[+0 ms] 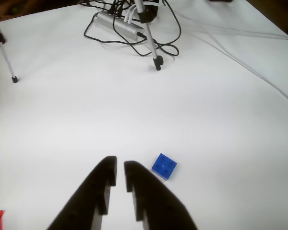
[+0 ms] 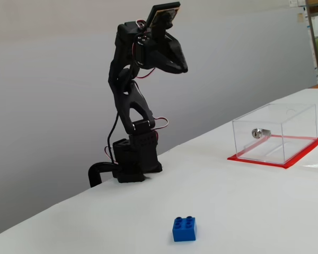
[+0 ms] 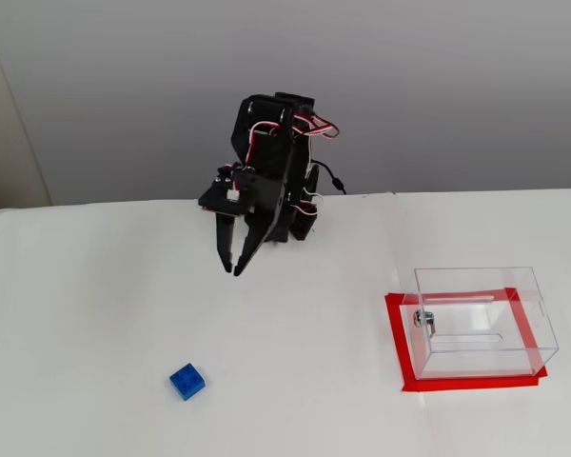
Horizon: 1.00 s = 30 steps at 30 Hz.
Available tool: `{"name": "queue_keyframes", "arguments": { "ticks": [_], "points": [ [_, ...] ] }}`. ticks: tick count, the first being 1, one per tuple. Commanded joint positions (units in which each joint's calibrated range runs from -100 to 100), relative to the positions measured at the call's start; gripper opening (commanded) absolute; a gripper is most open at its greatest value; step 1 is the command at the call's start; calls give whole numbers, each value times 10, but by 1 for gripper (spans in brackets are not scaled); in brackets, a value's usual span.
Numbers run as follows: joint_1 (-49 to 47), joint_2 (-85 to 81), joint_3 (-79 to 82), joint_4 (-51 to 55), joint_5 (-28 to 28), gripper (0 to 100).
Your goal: Pick the blue lego brick and place it into the transparent box
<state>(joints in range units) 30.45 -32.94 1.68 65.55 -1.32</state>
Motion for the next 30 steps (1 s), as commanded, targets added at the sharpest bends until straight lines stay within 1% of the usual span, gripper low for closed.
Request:
{"name": "queue_keyframes", "arguments": {
  "ticks": [1, 10, 17, 19, 22, 23, 25, 30],
  "points": [
    [45, 26, -32, -6, 1, 2],
    [128, 96, -25, 1, 2, 2],
    [159, 132, 13, 24, -1, 3],
    [161, 135, 30, 24, -2, 9],
    [160, 139, 44, 24, -2, 22],
    [159, 139, 48, 24, -2, 25],
    [157, 140, 52, 24, -2, 29],
    [154, 143, 74, 24, -2, 34]
  ]
}}
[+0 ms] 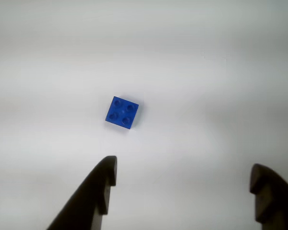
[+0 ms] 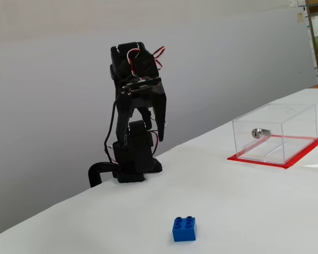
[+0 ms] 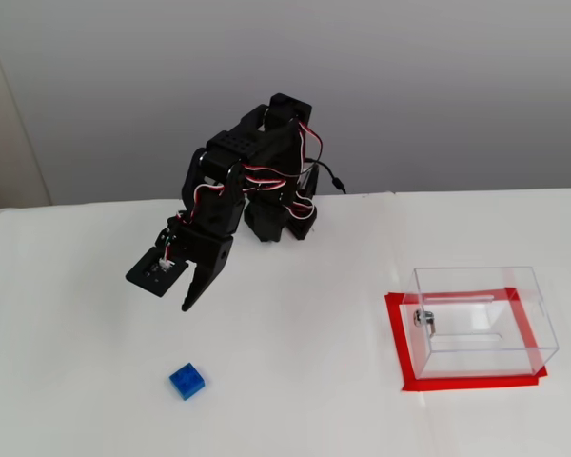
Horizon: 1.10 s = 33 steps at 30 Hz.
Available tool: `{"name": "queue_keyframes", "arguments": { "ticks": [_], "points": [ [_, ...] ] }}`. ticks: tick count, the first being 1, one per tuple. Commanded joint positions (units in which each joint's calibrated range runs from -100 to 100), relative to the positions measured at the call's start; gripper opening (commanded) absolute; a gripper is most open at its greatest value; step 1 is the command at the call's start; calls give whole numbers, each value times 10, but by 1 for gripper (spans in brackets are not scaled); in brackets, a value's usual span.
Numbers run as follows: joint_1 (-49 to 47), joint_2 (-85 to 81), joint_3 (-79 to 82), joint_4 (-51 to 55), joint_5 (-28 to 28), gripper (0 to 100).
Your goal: Pick the blue lego brick and place it into the transparent box
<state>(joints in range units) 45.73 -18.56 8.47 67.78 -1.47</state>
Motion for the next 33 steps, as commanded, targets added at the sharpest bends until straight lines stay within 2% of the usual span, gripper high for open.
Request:
{"name": "queue_keyframes", "arguments": {
  "ticks": [1, 4, 21, 33],
  "points": [
    [-4, 4, 13, 2, 0, 36],
    [-17, 30, 20, 1, -1, 39],
    [-77, 61, 26, -95, 6, 39],
    [-98, 51, 184, -190, 5, 39]
  ]
}}
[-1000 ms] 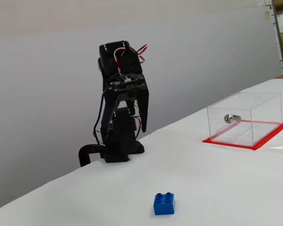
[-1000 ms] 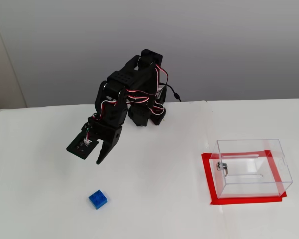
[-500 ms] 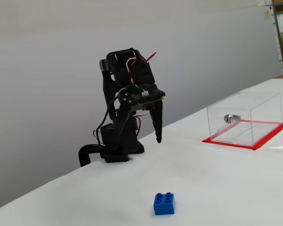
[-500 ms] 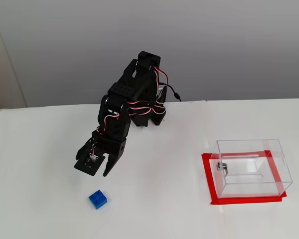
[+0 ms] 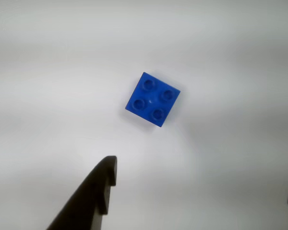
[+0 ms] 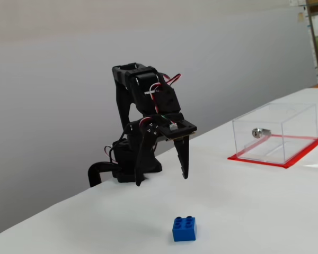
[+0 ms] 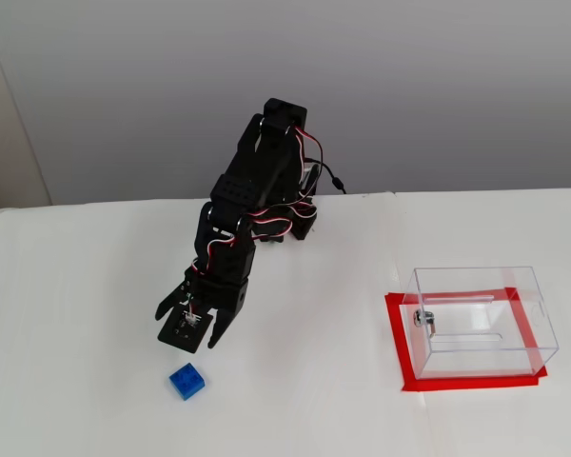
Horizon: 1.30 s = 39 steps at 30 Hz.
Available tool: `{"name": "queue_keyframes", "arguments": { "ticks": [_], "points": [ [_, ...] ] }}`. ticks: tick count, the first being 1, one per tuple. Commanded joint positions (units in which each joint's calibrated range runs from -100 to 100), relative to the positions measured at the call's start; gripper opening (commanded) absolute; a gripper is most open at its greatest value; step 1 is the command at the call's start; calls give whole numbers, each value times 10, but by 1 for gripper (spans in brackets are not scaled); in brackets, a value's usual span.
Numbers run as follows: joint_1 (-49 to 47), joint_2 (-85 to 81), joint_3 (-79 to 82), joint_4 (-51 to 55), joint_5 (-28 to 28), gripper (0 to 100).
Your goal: Pick the blue lego brick and place it into the transparent box
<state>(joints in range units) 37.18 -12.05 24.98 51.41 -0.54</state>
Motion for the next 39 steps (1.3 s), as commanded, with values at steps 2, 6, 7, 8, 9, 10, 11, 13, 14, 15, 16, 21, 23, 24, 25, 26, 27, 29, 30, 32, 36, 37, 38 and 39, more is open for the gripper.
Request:
{"name": "queue_keyframes", "arguments": {
  "ticks": [2, 6, 7, 8, 9, 10, 11, 13, 14, 15, 16, 21, 23, 24, 25, 26, 27, 29, 30, 32, 36, 37, 38, 39],
  "points": [
    [-14, -13, 30, -44, -17, 39],
    [-14, -11, 52, -89, -20, 39],
    [-14, -8, 57, -102, -20, 39],
    [-14, -6, 63, -116, -20, 39],
    [-14, -6, 65, -118, -20, 39],
    [-14, -6, 68, -124, -20, 39],
    [-14, -6, 72, -129, -21, 39],
    [-14, -4, 72, -136, -21, 39],
    [-14, -4, 72, -142, -21, 39],
    [-13, -3, 73, -149, -25, 39],
    [-11, -2, 74, -156, -29, 39],
    [-9, 34, 72, -197, -38, 39],
    [-9, 51, 54, -198, -38, 39],
    [-9, 56, 46, -196, -38, 39],
    [-9, 58, 44, -196, -38, 39],
    [-9, 58, 44, -196, -38, 39],
    [-8, 58, 47, -196, -38, 39],
    [-8, 56, 49, -197, -38, 39],
    [-6, 56, 49, -197, -40, 39],
    [5, 54, 49, -196, -41, 39],
    [34, 34, 50, -190, -41, 39],
    [42, 32, 50, -190, -40, 39],
    [49, 31, 50, -193, -40, 39],
    [57, 34, 50, -196, -40, 39]
  ]
}}
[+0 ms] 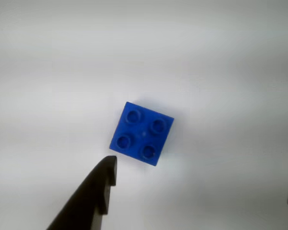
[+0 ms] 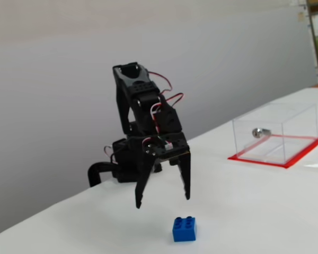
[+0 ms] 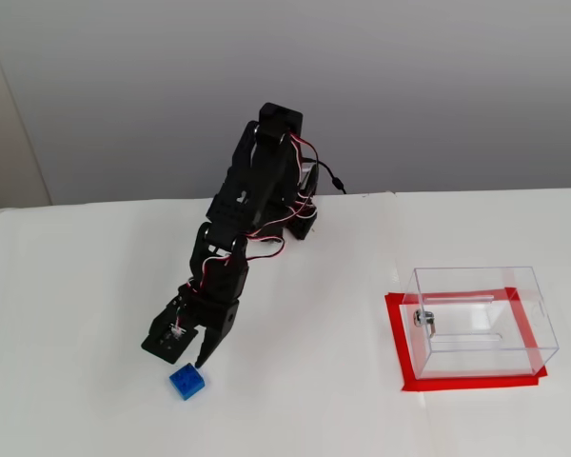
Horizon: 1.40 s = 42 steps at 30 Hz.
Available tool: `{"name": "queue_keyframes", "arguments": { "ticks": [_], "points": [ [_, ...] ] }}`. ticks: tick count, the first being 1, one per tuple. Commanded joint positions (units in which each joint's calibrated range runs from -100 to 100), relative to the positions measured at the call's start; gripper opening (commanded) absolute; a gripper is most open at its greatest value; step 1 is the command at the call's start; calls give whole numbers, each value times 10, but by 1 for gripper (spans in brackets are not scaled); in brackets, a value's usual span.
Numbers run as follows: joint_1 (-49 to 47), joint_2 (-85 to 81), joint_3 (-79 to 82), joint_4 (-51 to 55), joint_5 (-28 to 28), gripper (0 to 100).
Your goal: Pick the blue lego brick and place it into the transparent box
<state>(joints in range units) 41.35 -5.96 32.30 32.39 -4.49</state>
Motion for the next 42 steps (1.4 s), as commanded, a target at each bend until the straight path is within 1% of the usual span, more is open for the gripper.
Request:
{"name": "queue_keyframes", "arguments": {
  "ticks": [1, 6, 10, 18, 23, 27, 39, 41, 42],
  "points": [
    [18, -21, -26, -7, 0, 39],
    [16, 48, -44, -35, -1, 39],
    [3, 91, -78, -34, -1, 39],
    [-28, 106, -111, -35, -3, 39],
    [-29, 108, -110, -36, -18, 39],
    [-37, 130, -111, -63, -18, 39],
    [-39, 169, -130, -61, -17, 39],
    [-41, 169, -130, -62, -17, 37],
    [-43, 169, -130, -63, -17, 34]
  ]
}}
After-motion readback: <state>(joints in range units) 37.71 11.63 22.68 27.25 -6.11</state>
